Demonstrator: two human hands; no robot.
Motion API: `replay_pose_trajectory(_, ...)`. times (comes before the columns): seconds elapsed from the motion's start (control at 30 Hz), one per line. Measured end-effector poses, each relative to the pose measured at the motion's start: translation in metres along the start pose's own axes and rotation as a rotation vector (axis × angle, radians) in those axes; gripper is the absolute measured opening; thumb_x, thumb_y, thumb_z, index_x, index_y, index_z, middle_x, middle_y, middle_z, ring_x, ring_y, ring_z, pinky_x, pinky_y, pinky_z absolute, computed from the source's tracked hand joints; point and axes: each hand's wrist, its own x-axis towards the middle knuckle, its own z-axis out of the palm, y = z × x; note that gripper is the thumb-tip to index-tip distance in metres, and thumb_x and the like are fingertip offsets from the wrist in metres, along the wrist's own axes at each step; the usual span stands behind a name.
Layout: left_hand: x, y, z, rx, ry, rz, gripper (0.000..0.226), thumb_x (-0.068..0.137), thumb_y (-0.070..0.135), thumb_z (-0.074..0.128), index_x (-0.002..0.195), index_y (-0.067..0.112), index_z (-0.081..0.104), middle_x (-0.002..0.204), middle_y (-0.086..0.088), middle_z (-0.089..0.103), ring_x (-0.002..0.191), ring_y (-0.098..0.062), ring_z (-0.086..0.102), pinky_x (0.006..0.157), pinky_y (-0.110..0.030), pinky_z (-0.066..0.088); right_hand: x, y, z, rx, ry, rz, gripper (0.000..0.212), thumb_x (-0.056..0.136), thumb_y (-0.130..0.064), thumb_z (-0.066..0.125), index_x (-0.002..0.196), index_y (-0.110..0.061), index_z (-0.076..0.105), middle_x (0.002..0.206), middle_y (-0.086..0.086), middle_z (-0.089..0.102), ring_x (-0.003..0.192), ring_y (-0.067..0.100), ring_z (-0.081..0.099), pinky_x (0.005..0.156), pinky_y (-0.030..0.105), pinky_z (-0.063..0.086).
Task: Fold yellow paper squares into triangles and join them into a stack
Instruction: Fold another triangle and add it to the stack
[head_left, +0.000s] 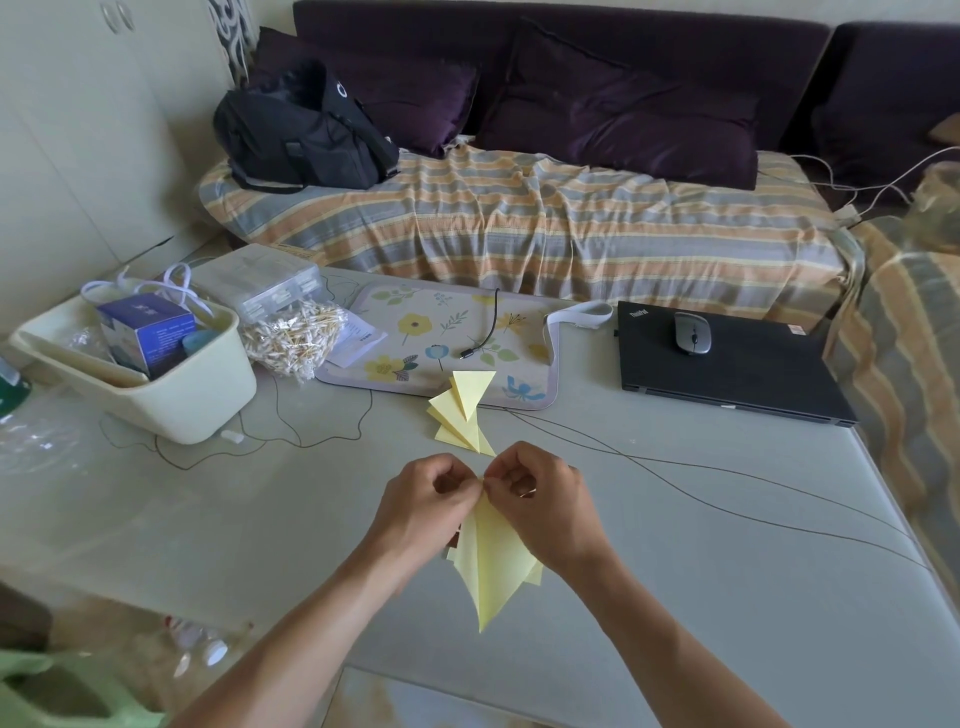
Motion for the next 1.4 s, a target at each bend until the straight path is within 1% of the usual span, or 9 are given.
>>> replay_pose_trajectory(0.13,0.0006,-0.0009,0.0002,-0.138,-0.048,-0.061,0.017,0.092,0.015,0.057,0.083,0.010,0.072,0.085,-0.011,0.075,0.078,-0.025,0.075,0.059,-0.027,0.059,-0.0002,0.0027,0.0027,-0.037,0.047,-0.096,0.011,0.080,-0.006,0.070,0.079,-0.017,0.068,0.074,-0.009,0.068,0.075,0.010,0.062,0.064,0.012,0.047)
replay_pose_trajectory(0.3,0.0031,-0.0028,-0.0021,-0.272,-0.032,-0.129,0.018,0.095,0.011,0.057,0.091,0.001,0.072,0.089,-0.017,0.076,0.076,-0.027,0.076,0.061,-0.027,0.059,0.0005,0.0062,0.0044,-0.069,0.039,-0.165,0.008,0.086,-0.019,0.070,0.086,-0.026,0.075,0.083,-0.012,0.070,0.079,0.009,0.064,0.069,0.016,0.050)
replay_pose_trajectory(0.47,0.0061,-0.0013,-0.0047,-0.395,-0.042,-0.184,0.028,0.099,0.009,0.047,0.096,-0.002,0.073,0.088,-0.018,0.077,0.077,-0.030,0.076,0.073,-0.037,0.065,-0.0010,0.0038,0.0035,-0.040,0.025,-0.187,0.016,0.089,-0.017,0.068,0.091,-0.027,0.080,0.086,-0.012,0.072,0.079,0.007,0.065,0.073,0.022,0.054)
replay_pose_trajectory(0.63,0.0046,-0.0012,-0.0033,-0.351,-0.085,-0.145,0.016,0.098,0.008,0.057,0.097,0.002,0.072,0.090,-0.016,0.078,0.076,-0.022,0.075,0.069,-0.029,0.062,0.0006,0.0030,-0.0003,-0.009,0.007,-0.118,0.022,0.083,-0.007,0.069,0.086,-0.027,0.078,0.080,-0.011,0.071,0.079,0.009,0.065,0.071,0.018,0.052)
replay_pose_trajectory(0.8,0.0052,-0.0024,-0.0018,-0.301,-0.084,-0.096,0.009,0.094,0.010,0.064,0.094,0.006,0.073,0.089,-0.015,0.074,0.073,-0.019,0.071,0.077,-0.037,0.065,0.0029,0.0021,-0.0004,0.071,0.017,0.017,0.016,0.081,-0.004,0.071,0.086,-0.019,0.071,0.075,-0.011,0.069,0.073,0.003,0.064,0.068,0.012,0.049)
replay_pose_trajectory(0.9,0.0052,-0.0013,-0.0024,-0.292,-0.089,-0.084,0.012,0.094,0.010,0.062,0.092,0.008,0.073,0.085,-0.008,0.073,0.072,-0.017,0.071,0.080,-0.037,0.064,0.0041,0.0017,-0.0011,0.127,0.000,0.077,0.015,0.081,-0.006,0.072,0.085,-0.020,0.069,0.075,-0.009,0.069,0.070,0.002,0.063,0.067,0.013,0.049)
replay_pose_trajectory(1.03,0.0041,0.0016,-0.0032,-0.286,-0.127,-0.067,0.015,0.096,0.011,0.059,0.093,0.010,0.074,0.090,-0.010,0.077,0.077,-0.017,0.073,0.083,-0.037,0.063,0.0038,0.0019,-0.0022,0.197,-0.054,0.130,0.010,0.084,-0.013,0.073,0.085,-0.022,0.069,0.078,-0.005,0.072,0.068,0.003,0.063,0.064,0.016,0.049)
replay_pose_trajectory(1.3,0.0060,-0.0009,-0.0067,-0.286,-0.178,-0.024,0.008,0.095,0.009,0.069,0.100,0.007,0.075,0.087,-0.007,0.075,0.079,-0.017,0.074,0.081,-0.030,0.063,0.0043,0.0045,-0.0040,0.268,-0.063,0.249,0.004,0.086,-0.022,0.071,0.082,-0.022,0.069,0.080,-0.002,0.073,0.071,0.009,0.063,0.069,0.028,0.051)
replay_pose_trajectory(1.4,0.0077,-0.0039,-0.0050,-0.287,-0.145,-0.033,0.006,0.094,0.010,0.071,0.096,0.008,0.076,0.087,-0.010,0.075,0.081,-0.019,0.075,0.082,-0.032,0.063,0.0042,0.0017,-0.0053,0.281,-0.086,0.266,0.006,0.088,-0.022,0.069,0.082,-0.021,0.071,0.078,-0.004,0.073,0.069,0.007,0.061,0.069,0.026,0.051)
